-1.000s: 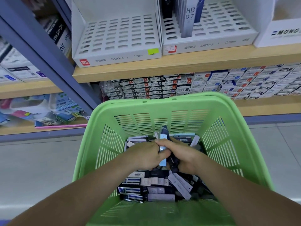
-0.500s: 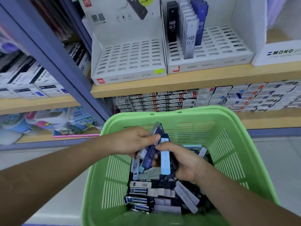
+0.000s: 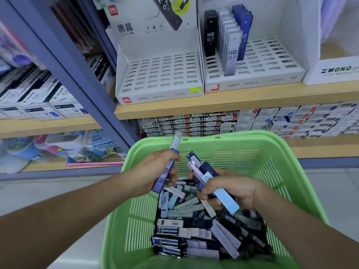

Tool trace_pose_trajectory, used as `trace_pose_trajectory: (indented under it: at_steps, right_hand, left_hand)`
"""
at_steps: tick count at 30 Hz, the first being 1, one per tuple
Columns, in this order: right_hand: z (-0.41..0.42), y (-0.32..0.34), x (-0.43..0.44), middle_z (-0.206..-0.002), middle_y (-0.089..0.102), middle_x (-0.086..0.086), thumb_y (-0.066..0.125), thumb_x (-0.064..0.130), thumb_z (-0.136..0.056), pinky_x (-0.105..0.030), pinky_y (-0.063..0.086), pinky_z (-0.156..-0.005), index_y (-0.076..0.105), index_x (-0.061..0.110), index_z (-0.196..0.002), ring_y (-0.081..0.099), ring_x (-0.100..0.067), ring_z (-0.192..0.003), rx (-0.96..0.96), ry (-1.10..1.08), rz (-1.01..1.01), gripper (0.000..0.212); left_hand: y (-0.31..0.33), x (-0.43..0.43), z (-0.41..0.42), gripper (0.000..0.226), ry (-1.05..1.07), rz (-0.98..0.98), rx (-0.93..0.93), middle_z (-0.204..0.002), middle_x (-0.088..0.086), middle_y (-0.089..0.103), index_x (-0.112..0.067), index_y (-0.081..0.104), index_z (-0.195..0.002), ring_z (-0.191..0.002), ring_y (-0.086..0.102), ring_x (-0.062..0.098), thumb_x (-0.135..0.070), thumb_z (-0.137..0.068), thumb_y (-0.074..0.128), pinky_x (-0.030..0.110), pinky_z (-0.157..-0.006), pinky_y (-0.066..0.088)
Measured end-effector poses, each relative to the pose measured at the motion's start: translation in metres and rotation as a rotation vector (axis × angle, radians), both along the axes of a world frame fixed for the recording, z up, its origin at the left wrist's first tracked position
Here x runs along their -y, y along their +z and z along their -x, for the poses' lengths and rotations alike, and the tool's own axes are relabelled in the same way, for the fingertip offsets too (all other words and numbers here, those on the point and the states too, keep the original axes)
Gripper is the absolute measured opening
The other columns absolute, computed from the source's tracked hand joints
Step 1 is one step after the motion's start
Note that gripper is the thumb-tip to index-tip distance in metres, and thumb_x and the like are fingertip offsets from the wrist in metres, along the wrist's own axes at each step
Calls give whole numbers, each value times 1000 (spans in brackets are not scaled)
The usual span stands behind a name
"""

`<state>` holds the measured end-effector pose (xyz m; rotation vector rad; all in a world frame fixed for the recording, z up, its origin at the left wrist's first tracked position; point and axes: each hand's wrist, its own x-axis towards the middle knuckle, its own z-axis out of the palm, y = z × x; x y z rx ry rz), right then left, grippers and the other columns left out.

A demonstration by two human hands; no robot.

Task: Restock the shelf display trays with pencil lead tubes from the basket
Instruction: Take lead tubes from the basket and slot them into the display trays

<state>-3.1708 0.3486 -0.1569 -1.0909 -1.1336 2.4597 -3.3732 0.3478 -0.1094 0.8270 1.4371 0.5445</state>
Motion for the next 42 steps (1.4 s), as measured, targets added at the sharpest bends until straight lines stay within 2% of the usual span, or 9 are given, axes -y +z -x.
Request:
trace_pose_trajectory:
  at_steps: [5,11,15,19,24,30,34,39,42]
  right_hand:
    - [0,4,-1,-71,58,-8,75,11,-58,-28,34,-52,57,11,-110,44,-18,-50,-3,162,-39,55]
    - [-16,-4,-2,-76,59,-7,76,5,-67,-28,47,-58,51,3,-131,53,-20,-56,-79,128,-20,69]
    - [-21,-19,4,-73,59,-8,73,4,-60,-30,51,-60,60,2,-121,63,-24,-64,-75,-134,176,62]
    - [-10,-12,1,-75,64,-13,69,-3,-62,-30,56,-53,58,0,-112,66,-25,-62,-121,-418,292,52]
    - [17,13,2,-69,65,-5,77,14,-69,-26,46,-47,59,8,-102,56,-18,-55,-44,-287,26,39]
    - [30,17,2,-68,66,-2,75,19,-79,-25,44,-44,64,11,-91,59,-17,-58,2,-475,-113,18]
    - [33,18,-3,-68,65,3,75,21,-81,-29,48,-57,68,16,-87,60,-16,-66,41,-581,-202,11]
    - [51,28,1,-72,69,4,75,6,-83,-23,52,-63,67,13,-85,64,-10,-67,60,-632,-409,10]
    - [49,48,-8,-77,69,4,75,11,-84,-34,51,-70,70,21,-88,63,-12,-73,105,-651,-558,12]
  left_hand:
    - [1,3,-12,21,-176,-107,-57,-60,3,40,-11,53,-85,-46,35,12,-28,-91,63,22,-45,29]
    - [5,-9,2,24,26,-231,-55,-58,0,39,-15,47,-75,-46,32,12,-24,-94,59,21,-42,29]
    - [7,-5,12,21,17,-178,-73,-64,4,51,-8,57,-82,-49,36,13,-24,-96,56,22,-41,27]
    - [7,1,9,23,-231,-99,-126,-66,4,52,-9,57,-83,-52,38,13,-27,-96,55,20,-42,30]
    - [3,-1,-4,28,-191,-106,-95,-61,2,51,-8,63,-90,-51,41,12,-35,-93,58,20,-43,32]
    - [7,-2,-1,20,-267,-201,-158,-76,16,61,-13,63,-91,-53,46,13,-33,-93,59,20,-43,35]
    - [17,0,10,17,-526,-108,-189,-71,6,65,-15,54,-84,-48,44,11,-28,-92,61,19,-42,34]
    - [13,8,13,20,-592,-2,-68,-71,1,67,-12,57,-89,-50,49,9,-32,-90,61,18,-42,34]
    - [17,9,27,18,-696,55,-113,-73,0,68,-9,61,-95,-52,50,8,-26,-90,64,18,-44,34]
